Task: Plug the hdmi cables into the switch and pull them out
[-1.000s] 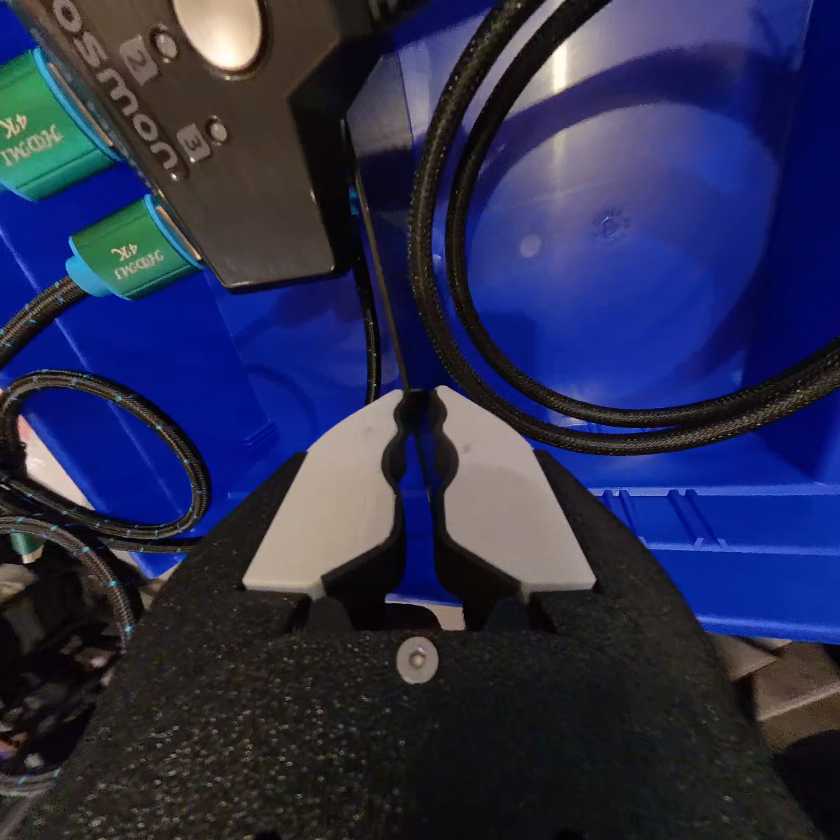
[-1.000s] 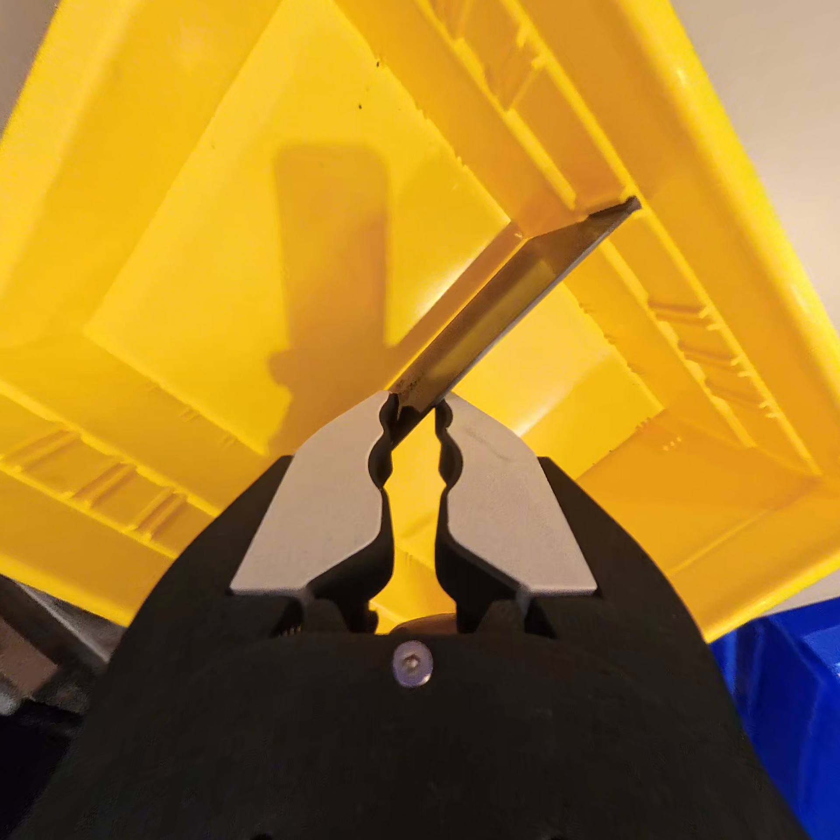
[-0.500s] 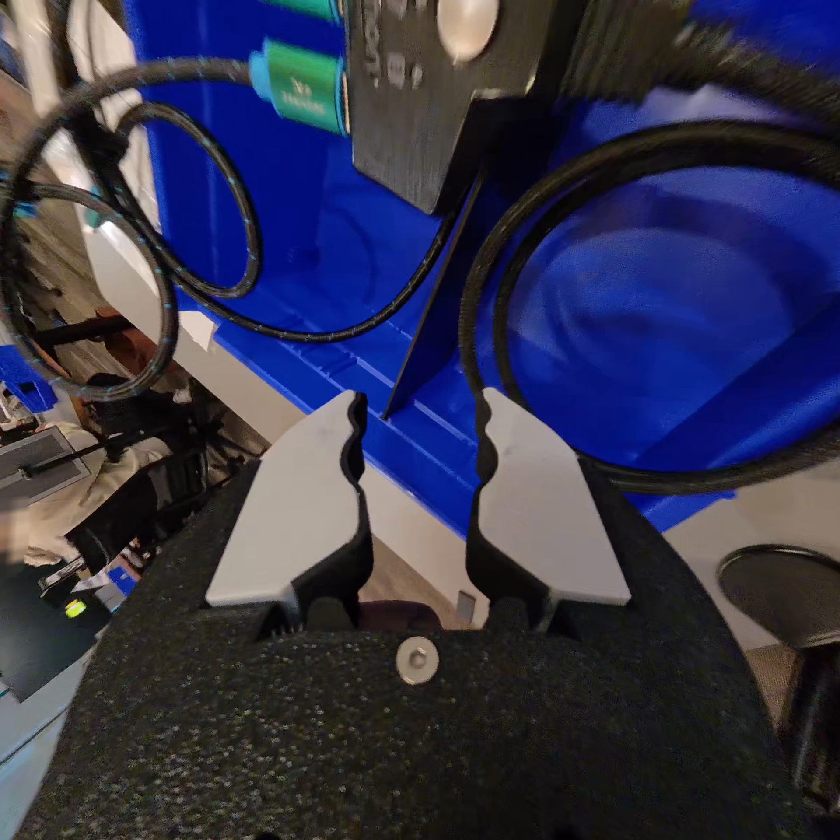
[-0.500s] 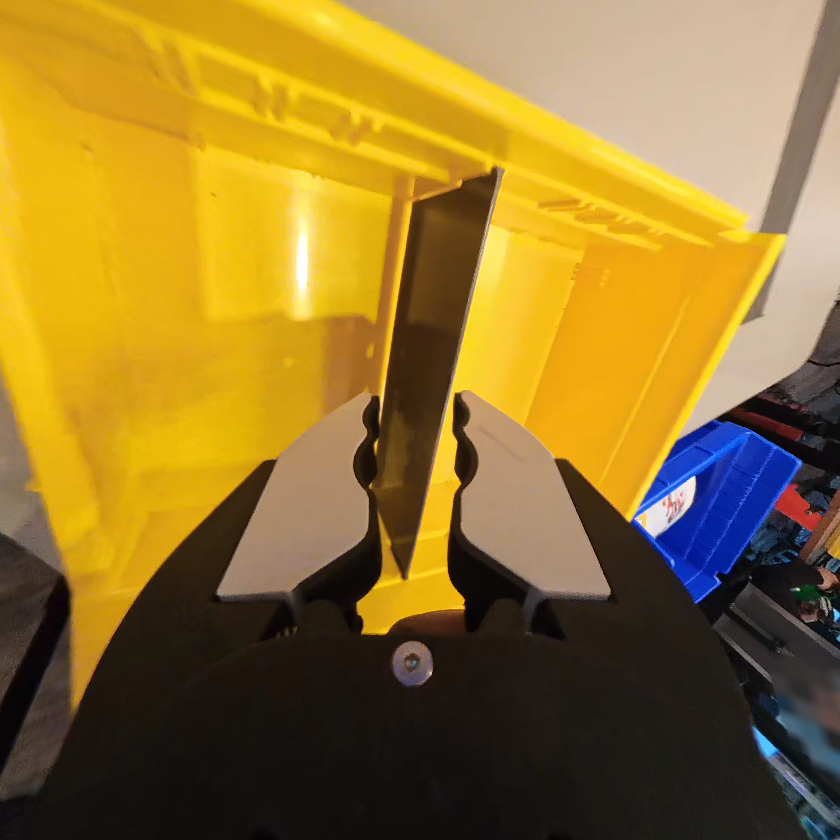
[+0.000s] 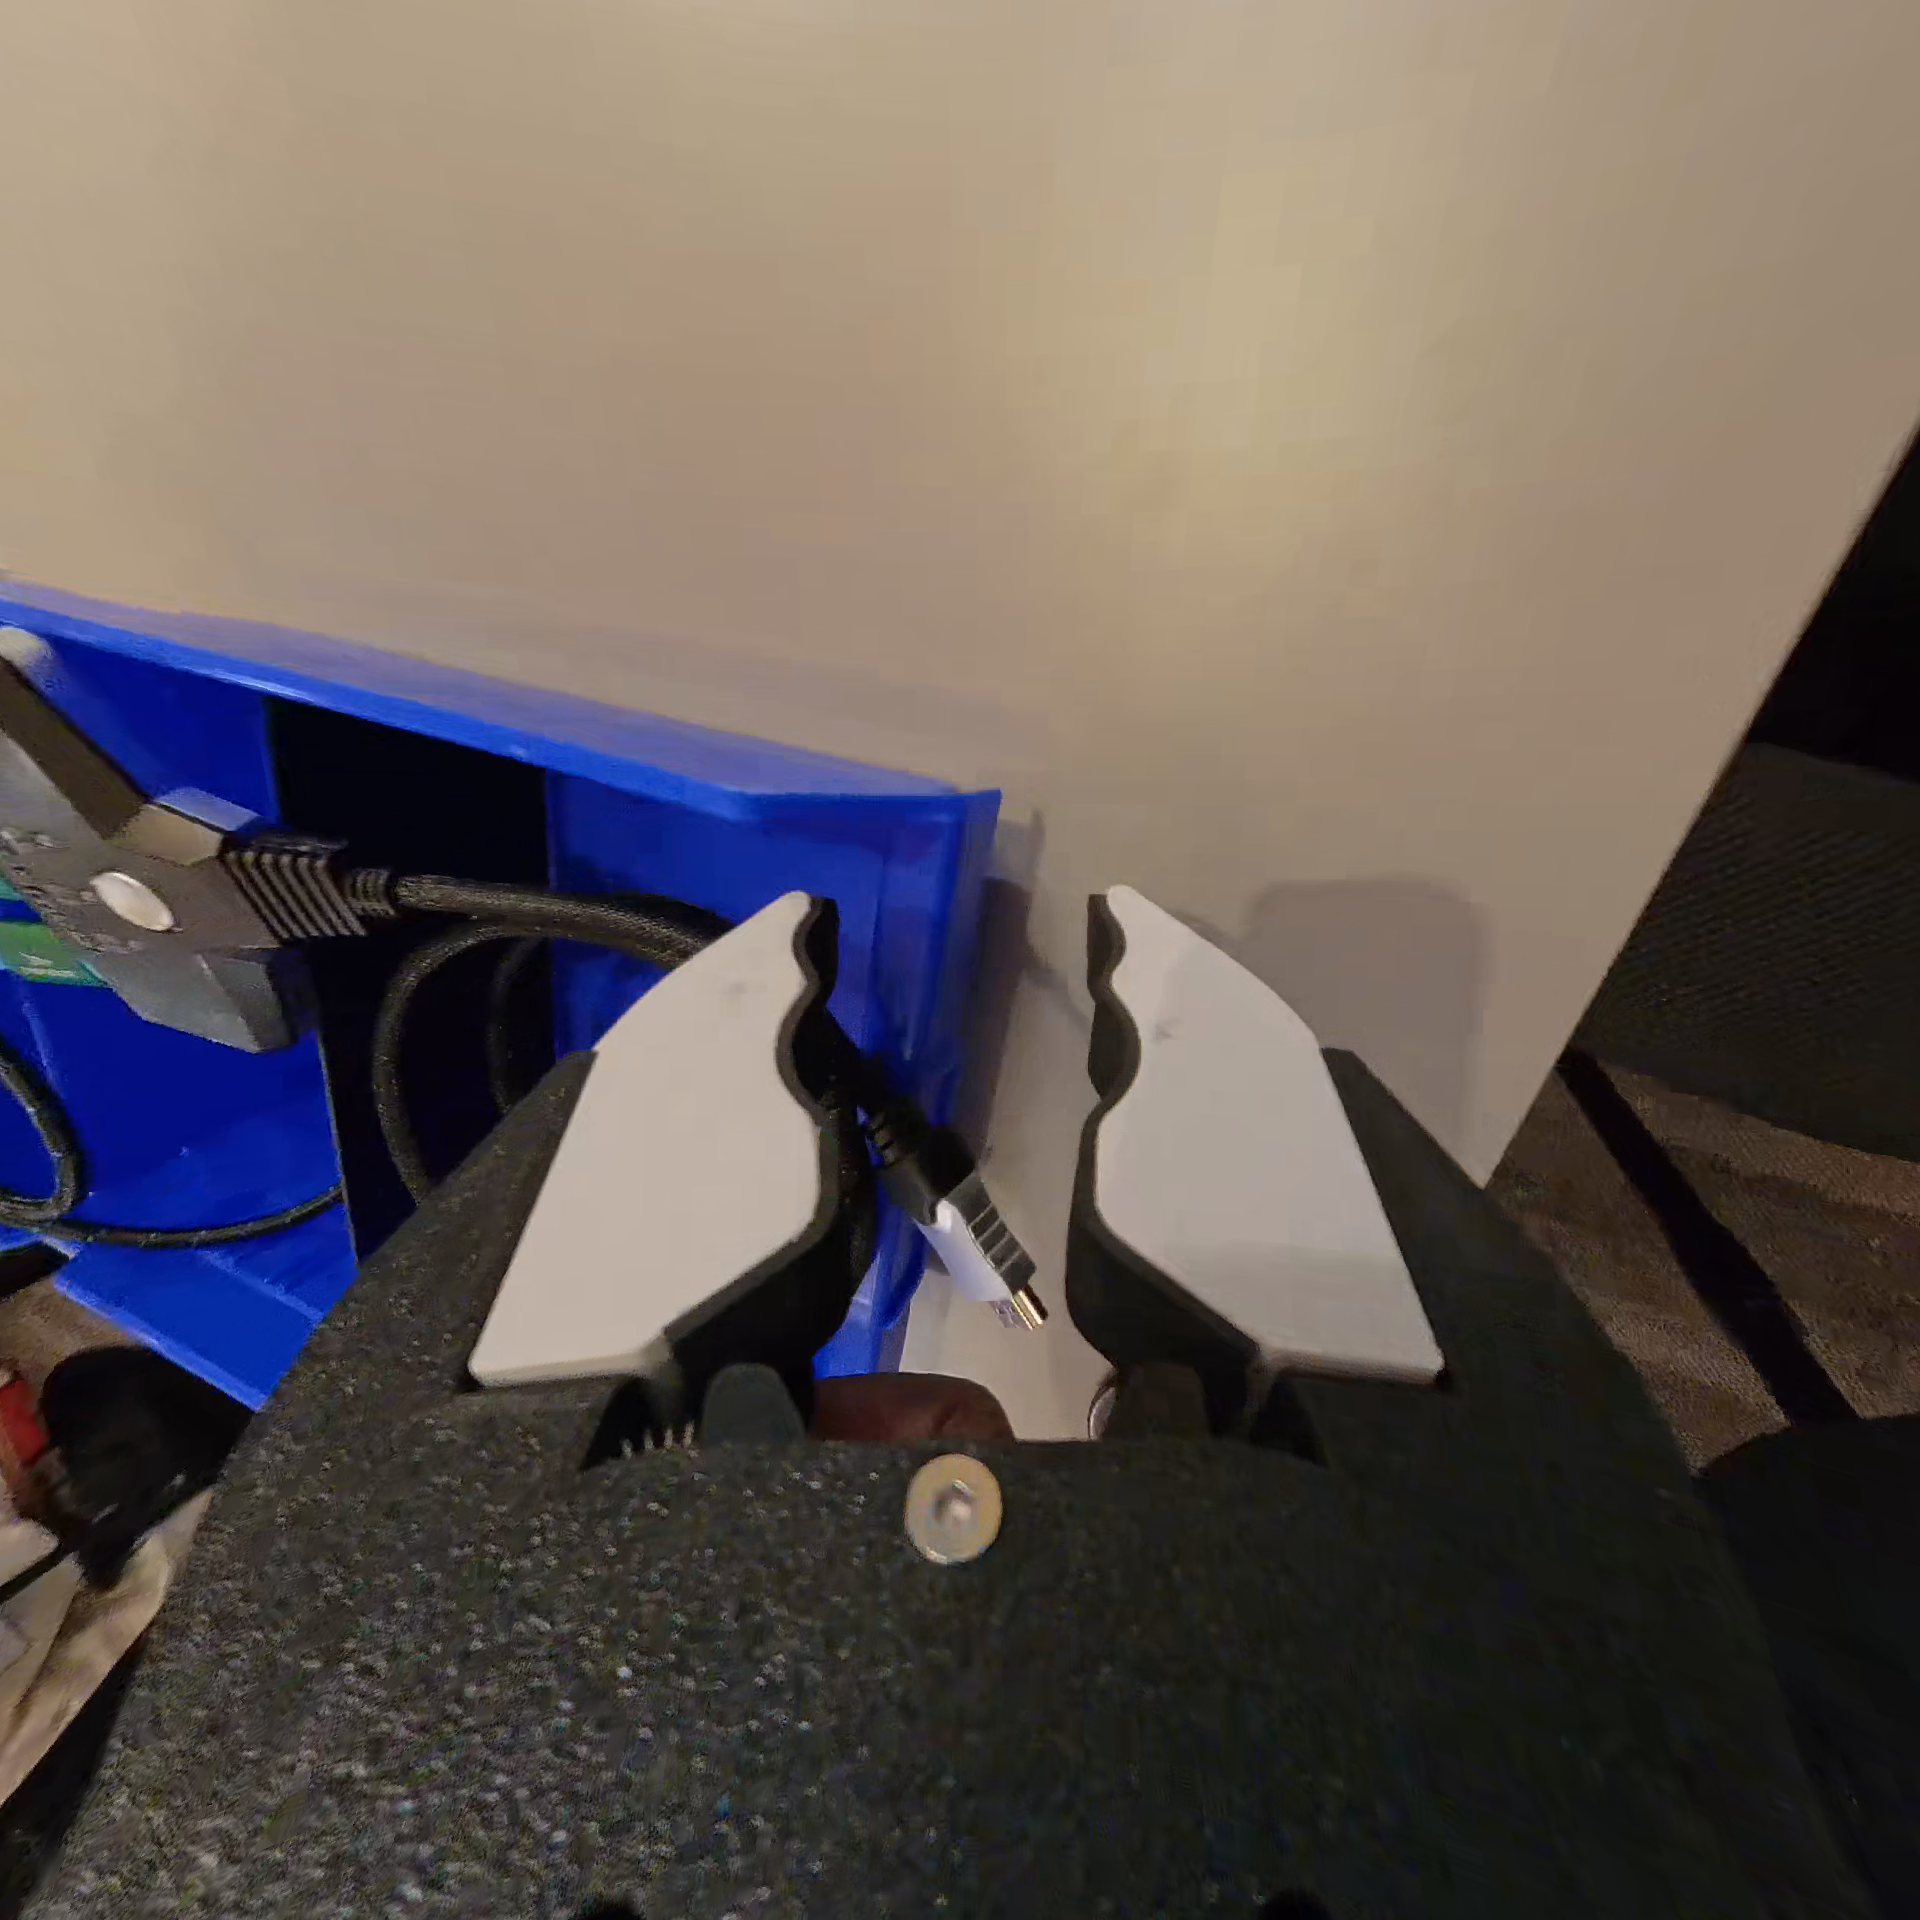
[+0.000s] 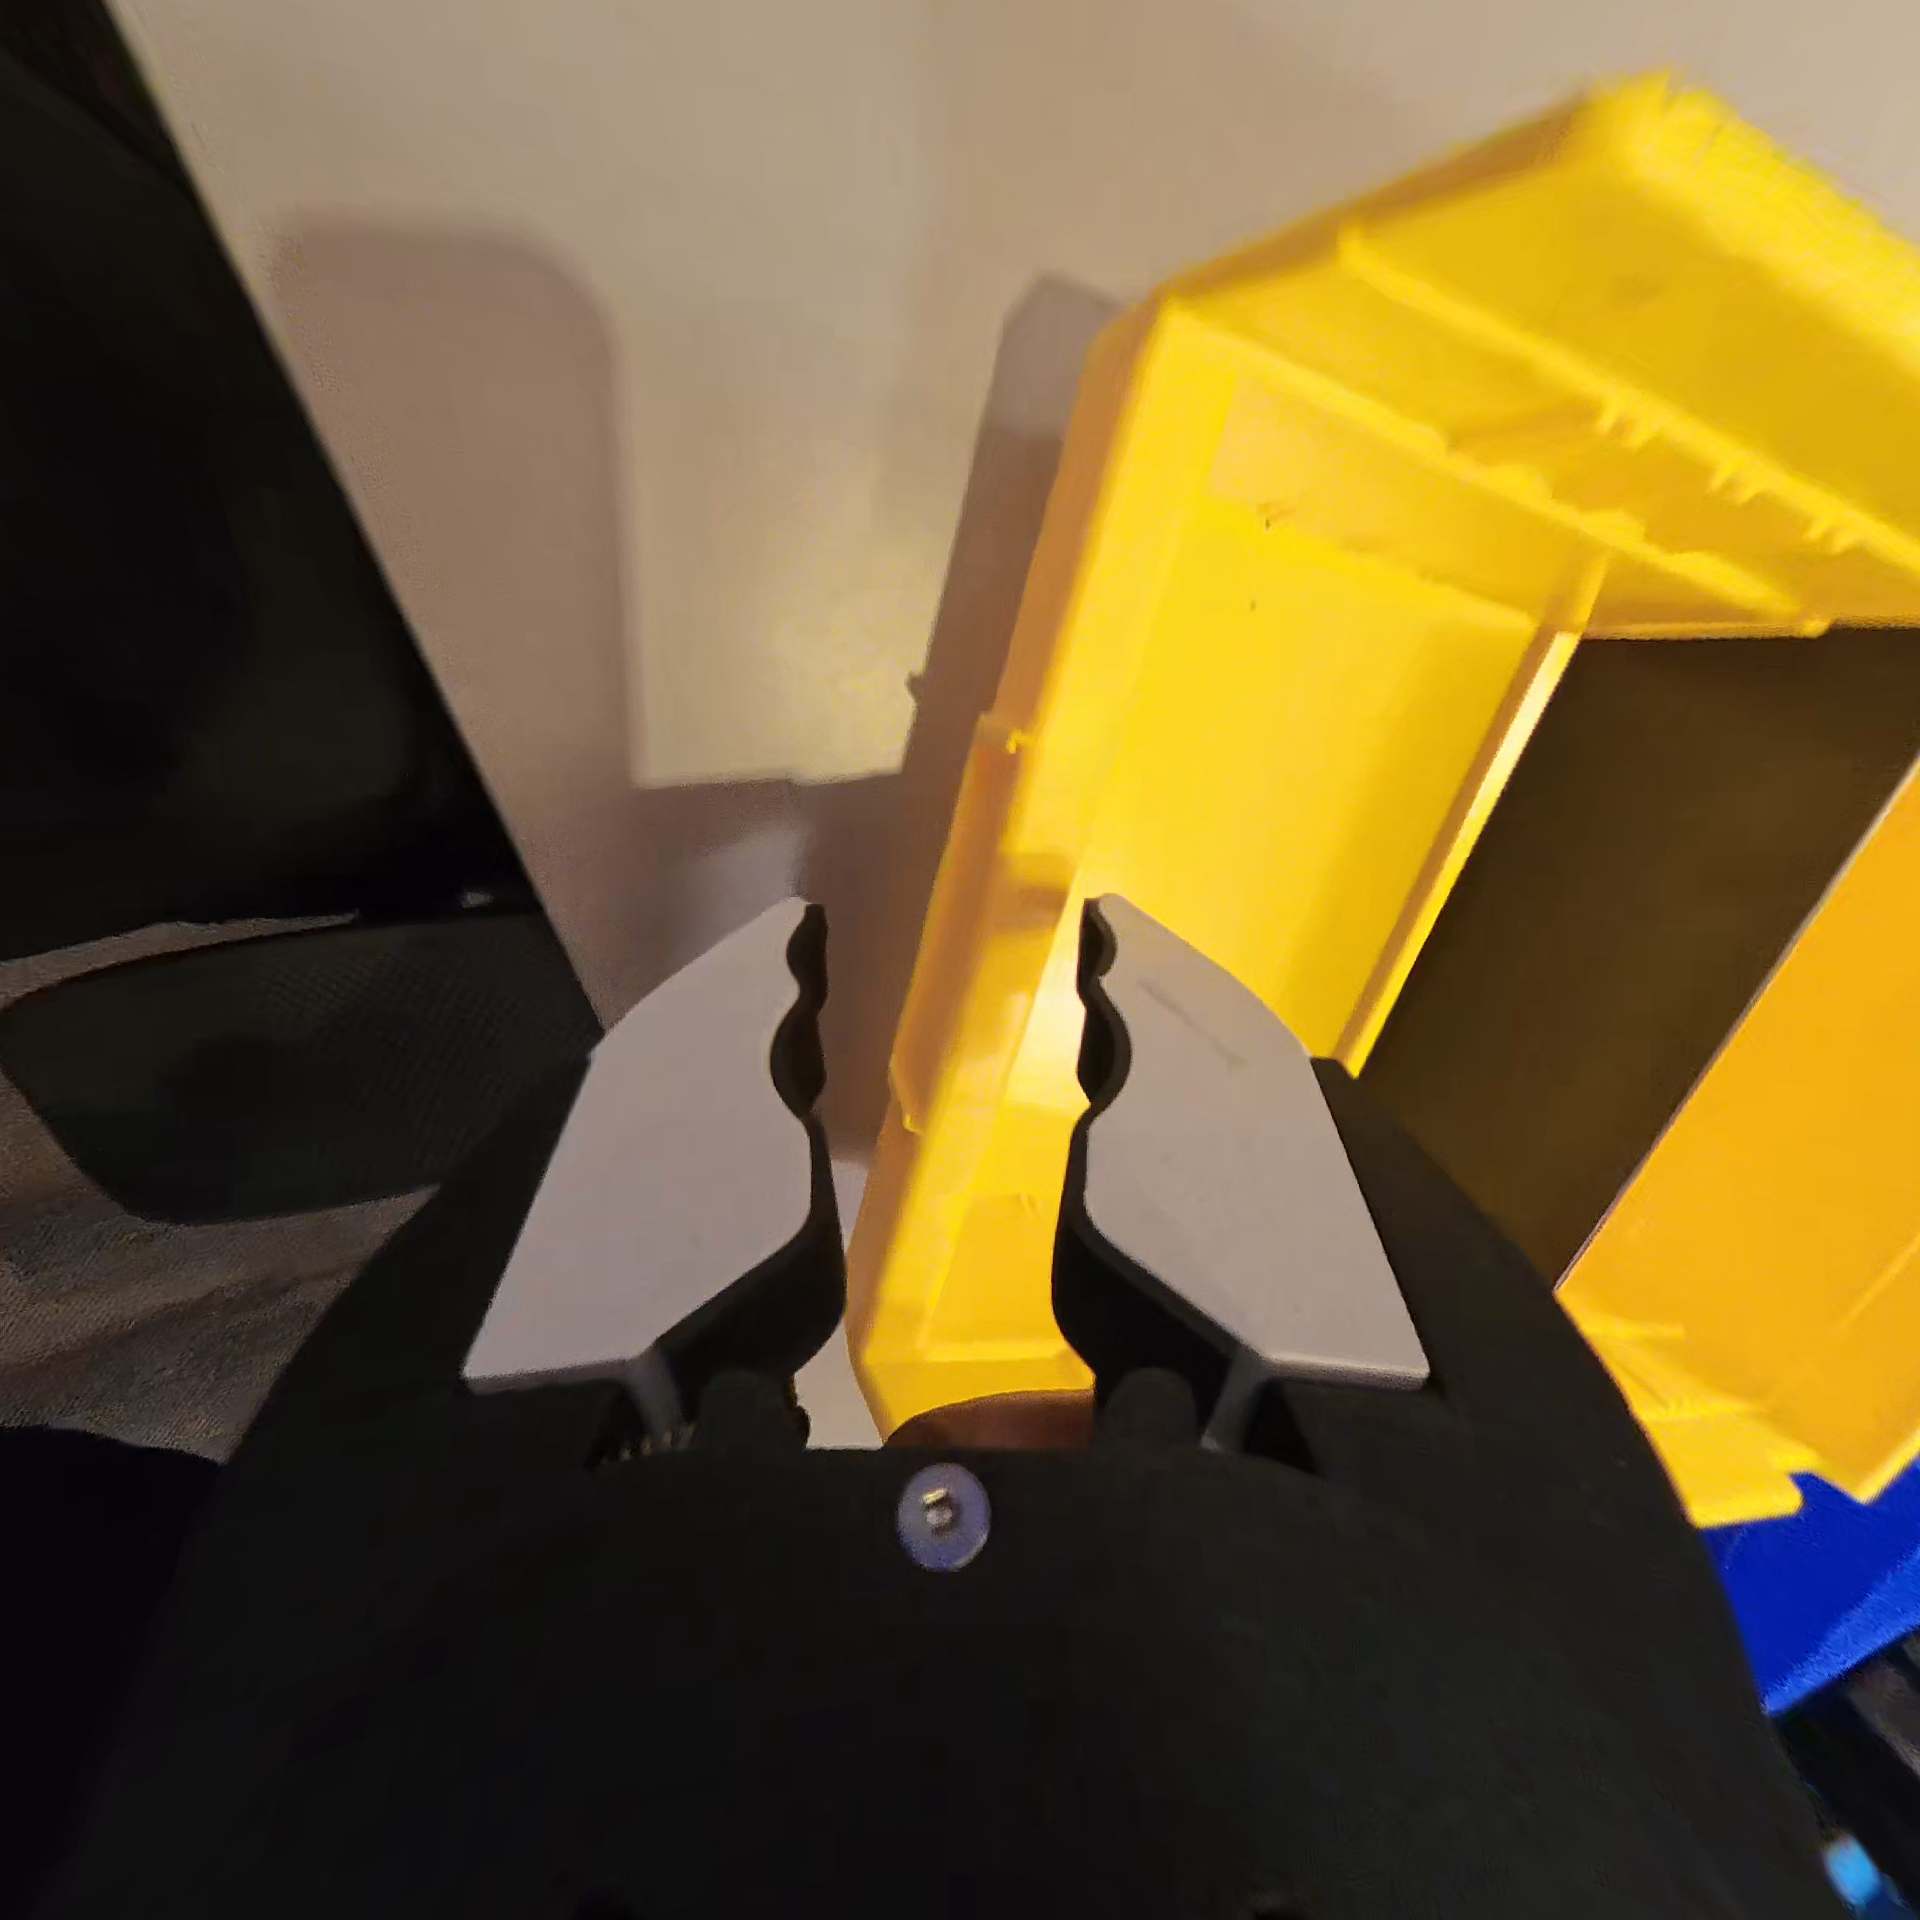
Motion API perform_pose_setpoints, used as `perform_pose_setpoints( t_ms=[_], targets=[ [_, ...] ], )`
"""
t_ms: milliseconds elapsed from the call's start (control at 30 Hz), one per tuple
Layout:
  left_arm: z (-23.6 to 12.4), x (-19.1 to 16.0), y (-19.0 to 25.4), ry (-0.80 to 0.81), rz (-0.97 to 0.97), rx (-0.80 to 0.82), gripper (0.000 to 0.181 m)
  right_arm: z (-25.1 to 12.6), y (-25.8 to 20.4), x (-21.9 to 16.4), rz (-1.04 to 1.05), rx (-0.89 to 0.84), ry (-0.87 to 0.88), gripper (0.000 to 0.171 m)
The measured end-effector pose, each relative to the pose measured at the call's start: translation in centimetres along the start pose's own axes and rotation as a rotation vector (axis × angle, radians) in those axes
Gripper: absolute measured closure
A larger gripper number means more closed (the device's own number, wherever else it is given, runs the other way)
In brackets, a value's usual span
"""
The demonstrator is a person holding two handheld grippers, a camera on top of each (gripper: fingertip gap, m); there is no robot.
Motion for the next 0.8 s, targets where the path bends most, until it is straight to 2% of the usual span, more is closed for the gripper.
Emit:
perform_pose_setpoints(
  t_ms=[33, 100, 200, 300, 500, 800],
  targets=[
    [0.6, -0.2, -0.3, -0.032, -0.005, 0.006, 0.135, 0.5, 0.1, -0.6, 0.002, -0.013, -0.038, 0.127],
    [1.7, -0.7, -0.7, -0.080, -0.006, 0.008, 0.143, 1.4, 0.3, -1.8, -0.004, -0.033, -0.107, 0.137],
    [3.2, -1.4, -1.4, -0.113, 0.010, 0.035, 0.156, 2.4, 0.1, -2.6, -0.023, -0.008, -0.148, 0.141],
    [3.3, -1.5, -1.5, -0.066, 0.003, 0.028, 0.156, 2.8, 0.4, -2.7, -0.045, 0.018, -0.134, 0.141],
    [3.2, -2.2, -1.7, -0.071, -0.024, 0.040, 0.156, 3.7, 2.1, -2.5, -0.086, 0.001, -0.115, 0.141],
    [3.1, -4.1, -3.6, -0.071, -0.063, 0.068, 0.155, 5.3, 5.1, -3.0, -0.154, -0.104, -0.118, 0.141]
  ],
)
Point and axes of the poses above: each gripper's, where its closed fingertips meet, z out along the fingers, x out of its top, y = z × x across the jaws, the point moved 2 cm from there along -z, back along the fingers, and after that the axes turned 13 degrees about -x, right-handed, at the moved point
